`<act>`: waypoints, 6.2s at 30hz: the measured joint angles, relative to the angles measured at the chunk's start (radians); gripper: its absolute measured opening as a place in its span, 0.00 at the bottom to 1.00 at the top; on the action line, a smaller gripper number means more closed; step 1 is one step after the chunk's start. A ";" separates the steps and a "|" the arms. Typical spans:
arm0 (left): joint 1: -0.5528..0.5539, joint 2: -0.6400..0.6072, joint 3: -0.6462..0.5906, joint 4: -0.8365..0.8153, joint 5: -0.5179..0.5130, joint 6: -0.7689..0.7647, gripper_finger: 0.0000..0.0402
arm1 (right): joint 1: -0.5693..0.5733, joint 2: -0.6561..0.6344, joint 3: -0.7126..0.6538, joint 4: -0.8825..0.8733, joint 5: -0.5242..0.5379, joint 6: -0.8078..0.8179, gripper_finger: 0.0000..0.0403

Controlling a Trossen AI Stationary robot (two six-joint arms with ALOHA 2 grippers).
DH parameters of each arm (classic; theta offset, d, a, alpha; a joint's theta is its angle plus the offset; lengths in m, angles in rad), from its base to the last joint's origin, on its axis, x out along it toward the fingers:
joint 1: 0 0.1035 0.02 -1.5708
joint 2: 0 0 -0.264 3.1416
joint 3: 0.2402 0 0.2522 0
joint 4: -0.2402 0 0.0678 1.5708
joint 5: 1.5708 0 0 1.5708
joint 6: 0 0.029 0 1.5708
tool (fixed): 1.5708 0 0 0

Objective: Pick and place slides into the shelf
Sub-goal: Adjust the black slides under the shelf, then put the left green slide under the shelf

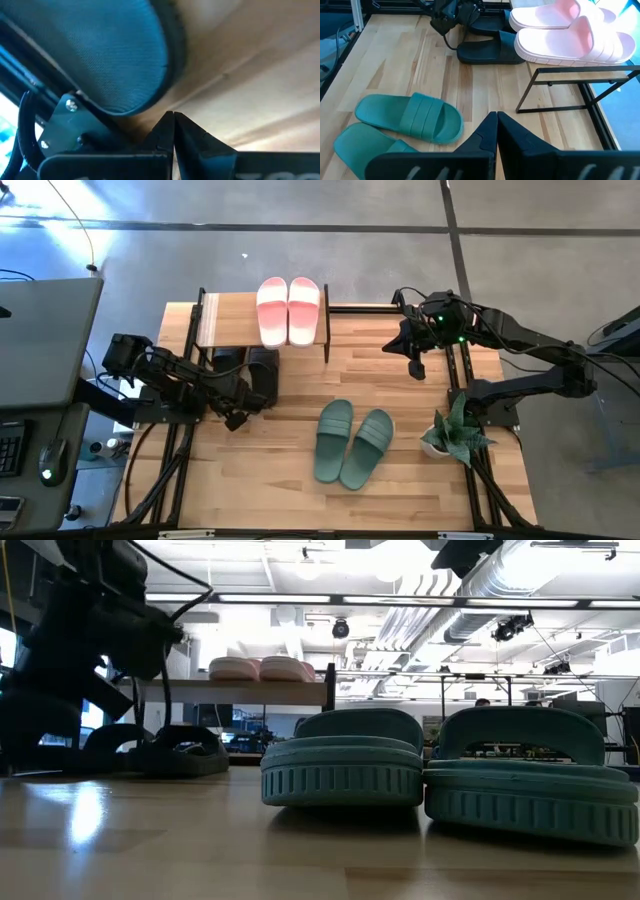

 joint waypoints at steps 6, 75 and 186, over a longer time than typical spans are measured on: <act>0.000 0.001 -0.022 0.027 -0.031 -0.053 0.00 | 0.000 0.000 0.000 0.021 0.000 0.008 0.00; -0.319 0.020 0.469 0.428 -0.146 0.115 0.00 | 0.000 0.000 0.000 0.014 0.017 -0.046 0.00; -0.107 0.306 1.007 -0.192 -0.303 0.222 0.38 | 0.000 0.000 0.000 -0.037 0.022 -0.006 0.00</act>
